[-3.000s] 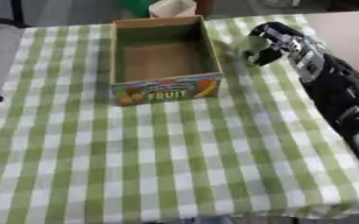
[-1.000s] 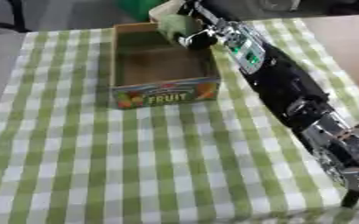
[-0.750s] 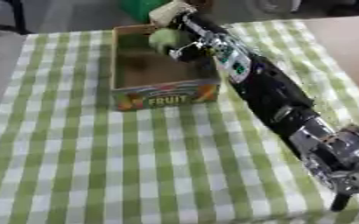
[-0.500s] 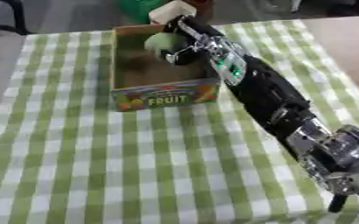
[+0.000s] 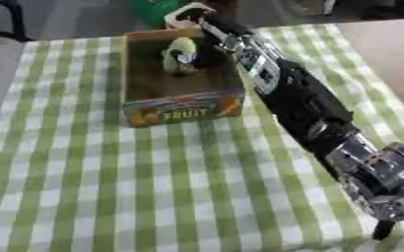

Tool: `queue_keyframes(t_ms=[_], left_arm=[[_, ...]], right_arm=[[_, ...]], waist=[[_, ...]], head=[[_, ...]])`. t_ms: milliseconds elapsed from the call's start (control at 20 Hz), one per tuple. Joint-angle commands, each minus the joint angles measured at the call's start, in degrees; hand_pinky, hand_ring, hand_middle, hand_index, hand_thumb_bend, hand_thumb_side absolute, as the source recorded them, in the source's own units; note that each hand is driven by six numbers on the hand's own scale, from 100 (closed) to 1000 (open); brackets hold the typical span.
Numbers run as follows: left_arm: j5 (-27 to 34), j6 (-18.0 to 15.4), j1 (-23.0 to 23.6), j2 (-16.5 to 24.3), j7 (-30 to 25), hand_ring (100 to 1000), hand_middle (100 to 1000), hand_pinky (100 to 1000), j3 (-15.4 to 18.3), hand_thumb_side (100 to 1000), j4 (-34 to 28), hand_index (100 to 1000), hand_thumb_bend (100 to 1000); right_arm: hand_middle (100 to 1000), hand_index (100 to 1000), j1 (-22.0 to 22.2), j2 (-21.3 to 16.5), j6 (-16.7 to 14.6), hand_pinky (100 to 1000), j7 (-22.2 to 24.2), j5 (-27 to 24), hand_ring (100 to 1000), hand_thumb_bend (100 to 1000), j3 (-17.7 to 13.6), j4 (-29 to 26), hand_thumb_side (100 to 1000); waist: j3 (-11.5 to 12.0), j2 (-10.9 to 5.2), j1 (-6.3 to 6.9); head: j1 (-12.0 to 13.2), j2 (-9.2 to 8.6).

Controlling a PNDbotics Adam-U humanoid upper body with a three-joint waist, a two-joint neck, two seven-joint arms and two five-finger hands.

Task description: Pick up objects on the table and place them in the box.

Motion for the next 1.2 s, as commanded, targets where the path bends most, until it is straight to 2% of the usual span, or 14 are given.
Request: queue_keyframes(t_ms=[50, 100, 200, 450, 500, 600, 750, 950, 1200], left_arm=[[0.11, -0.12, -0.47, 0.73, 0.36, 787, 737, 595, 0.70, 160, -1.19, 734, 143], [0.06, -0.14, -0.38, 0.81, 0.47, 787, 737, 595, 0.82, 160, -1.14, 734, 142], [-0.03, -0.22, -0.24, 0.95, 0.71, 787, 737, 595, 1.09, 157, -1.11, 734, 138], [-0.23, -0.32, 0.09, 1.22, 1.16, 788, 737, 596, 1.57, 163, -1.01, 733, 146], [-0.28, -0.32, 0.14, 1.23, 1.24, 788, 737, 595, 1.65, 163, -0.97, 732, 146], [-0.33, -0.35, 0.27, 1.25, 1.41, 788, 737, 595, 1.83, 164, -0.90, 733, 147], [-0.39, -0.39, 0.39, 1.28, 1.65, 789, 737, 600, 2.02, 164, -0.82, 733, 145], [-0.37, -0.44, 0.48, 1.17, 1.84, 789, 737, 602, 2.20, 165, -0.77, 732, 146], [-0.47, -0.45, 0.47, 1.10, 1.89, 787, 737, 598, 2.23, 167, -0.77, 731, 148]], right_arm=[[853, 899, -0.44, -3.50, -0.17, 808, -2.06, -4.80, 888, 148, 0.03, -4.87, 299], [840, 888, 0.04, -4.44, -0.15, 790, -2.98, -7.41, 874, 113, 0.18, -6.25, 253], [808, 862, 1.15, -6.78, 0.36, 750, -4.69, -12.62, 842, 100, 0.40, -9.37, 109], [755, 808, 6.31, -13.17, 3.96, 693, -10.99, -27.09, 794, 100, -0.83, -17.65, 100], [742, 792, 7.54, -14.31, 4.63, 681, -12.34, -29.70, 785, 100, -1.16, -19.10, 120], [722, 754, 10.43, -16.41, 6.18, 665, -15.76, -34.96, 771, 100, -2.34, -21.40, 224], [715, 748, 14.18, -18.52, 8.02, 659, -20.27, -41.04, 766, 100, -3.84, -23.61, 297], [710, 743, 17.60, -19.73, 8.72, 654, -23.61, -45.52, 762, 100, -5.46, -24.84, 353], [708, 742, 19.92, -20.02, 8.80, 654, -25.39, -48.10, 760, 100, -6.50, -24.91, 395]], waist=[[-0.37, -0.77, 0.16], [-0.58, -0.75, 0.12], [-1.05, -0.73, 0.01], [-2.13, -0.66, -0.23], [-2.26, -0.64, -0.26], [-2.56, -0.60, -0.28], [-3.06, -0.45, -0.25], [-3.39, -0.35, -0.24], [-3.70, -0.32, -0.05]], head=[[0.71, -0.80], [0.94, -0.80], [1.50, -0.83], [2.74, -1.07], [2.86, -1.09], [3.19, -1.20], [3.64, -1.29], [3.88, -1.38], [4.01, -1.38]])
